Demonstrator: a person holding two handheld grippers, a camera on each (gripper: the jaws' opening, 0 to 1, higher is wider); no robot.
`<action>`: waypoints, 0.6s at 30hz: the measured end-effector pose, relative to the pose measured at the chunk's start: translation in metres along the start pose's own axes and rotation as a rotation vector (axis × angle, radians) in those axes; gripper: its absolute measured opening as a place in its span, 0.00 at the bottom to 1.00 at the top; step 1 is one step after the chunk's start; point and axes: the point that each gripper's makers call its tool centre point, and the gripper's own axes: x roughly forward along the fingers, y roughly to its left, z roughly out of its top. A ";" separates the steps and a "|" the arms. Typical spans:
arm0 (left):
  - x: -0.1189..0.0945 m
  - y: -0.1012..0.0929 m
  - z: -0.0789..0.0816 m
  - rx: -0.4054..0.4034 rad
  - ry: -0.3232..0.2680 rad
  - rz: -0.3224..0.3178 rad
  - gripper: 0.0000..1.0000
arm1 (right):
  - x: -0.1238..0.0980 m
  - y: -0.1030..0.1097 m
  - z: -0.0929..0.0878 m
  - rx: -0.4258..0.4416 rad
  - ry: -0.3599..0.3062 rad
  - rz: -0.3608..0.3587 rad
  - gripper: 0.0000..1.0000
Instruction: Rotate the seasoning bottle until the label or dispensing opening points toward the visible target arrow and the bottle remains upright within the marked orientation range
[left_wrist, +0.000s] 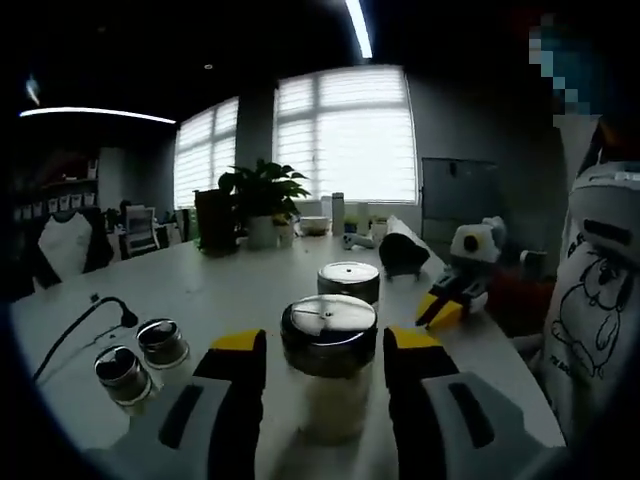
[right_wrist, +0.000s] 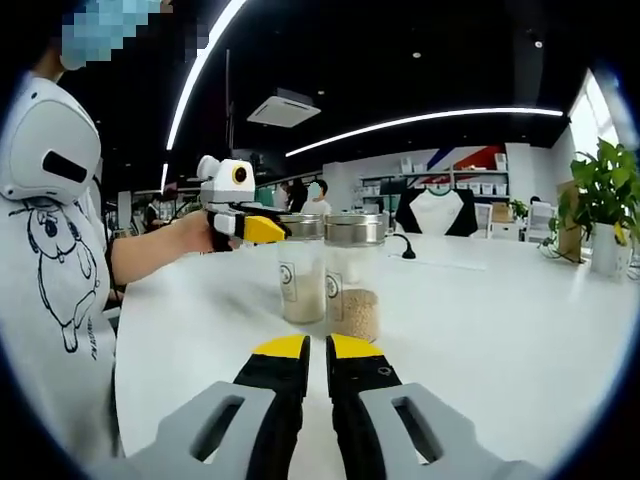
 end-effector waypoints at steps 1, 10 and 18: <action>-0.005 0.002 0.001 -0.006 -0.003 0.007 0.52 | 0.000 0.000 0.000 0.001 -0.001 -0.002 0.04; -0.058 0.022 0.005 0.005 -0.048 0.194 0.51 | 0.004 -0.001 0.011 0.019 -0.044 -0.003 0.05; -0.103 0.025 0.005 -0.049 -0.113 0.316 0.50 | 0.011 -0.002 0.025 0.009 -0.068 -0.011 0.06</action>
